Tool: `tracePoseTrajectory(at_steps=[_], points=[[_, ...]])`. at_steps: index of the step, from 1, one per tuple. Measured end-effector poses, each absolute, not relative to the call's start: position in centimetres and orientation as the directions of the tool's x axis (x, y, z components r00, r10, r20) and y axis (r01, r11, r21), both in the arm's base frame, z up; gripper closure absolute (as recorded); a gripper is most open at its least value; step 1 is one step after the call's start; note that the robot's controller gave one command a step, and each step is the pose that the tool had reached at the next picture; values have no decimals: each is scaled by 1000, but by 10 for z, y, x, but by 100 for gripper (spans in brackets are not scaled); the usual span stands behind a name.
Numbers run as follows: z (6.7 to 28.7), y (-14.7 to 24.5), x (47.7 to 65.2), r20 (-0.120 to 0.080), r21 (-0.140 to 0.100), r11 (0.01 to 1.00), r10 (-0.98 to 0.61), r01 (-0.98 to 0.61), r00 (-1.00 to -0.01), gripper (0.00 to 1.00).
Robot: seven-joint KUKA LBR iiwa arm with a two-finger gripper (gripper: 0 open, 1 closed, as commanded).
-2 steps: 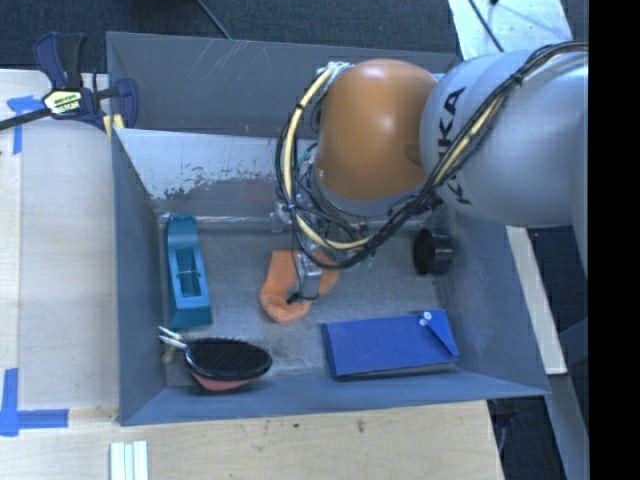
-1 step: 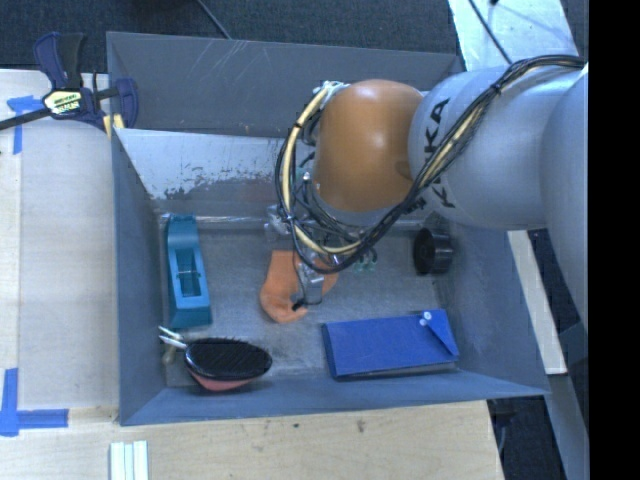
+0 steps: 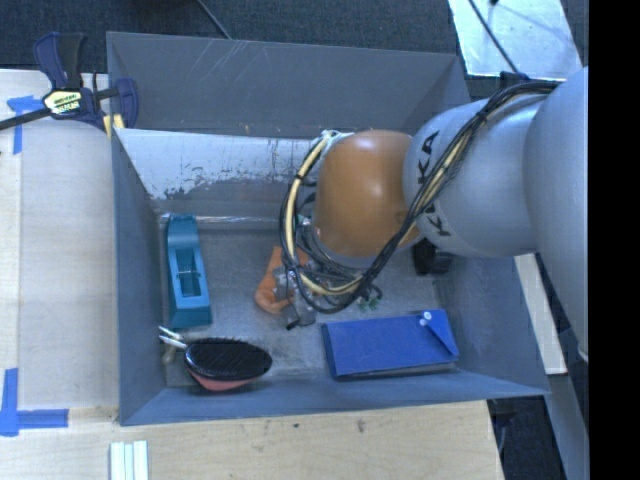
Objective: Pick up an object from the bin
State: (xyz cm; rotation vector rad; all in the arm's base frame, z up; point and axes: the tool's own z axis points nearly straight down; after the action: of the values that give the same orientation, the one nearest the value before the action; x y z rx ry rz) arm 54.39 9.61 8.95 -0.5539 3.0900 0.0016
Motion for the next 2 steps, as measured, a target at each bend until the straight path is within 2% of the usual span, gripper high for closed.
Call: tracePoseTrajectory(at_steps=[1, 2], points=[[89, 96, 544, -2, 1, 938, -347, -347, -938, 100], [168, 120, 607, -4, 0, 846, -534, -534, -846, 100]])
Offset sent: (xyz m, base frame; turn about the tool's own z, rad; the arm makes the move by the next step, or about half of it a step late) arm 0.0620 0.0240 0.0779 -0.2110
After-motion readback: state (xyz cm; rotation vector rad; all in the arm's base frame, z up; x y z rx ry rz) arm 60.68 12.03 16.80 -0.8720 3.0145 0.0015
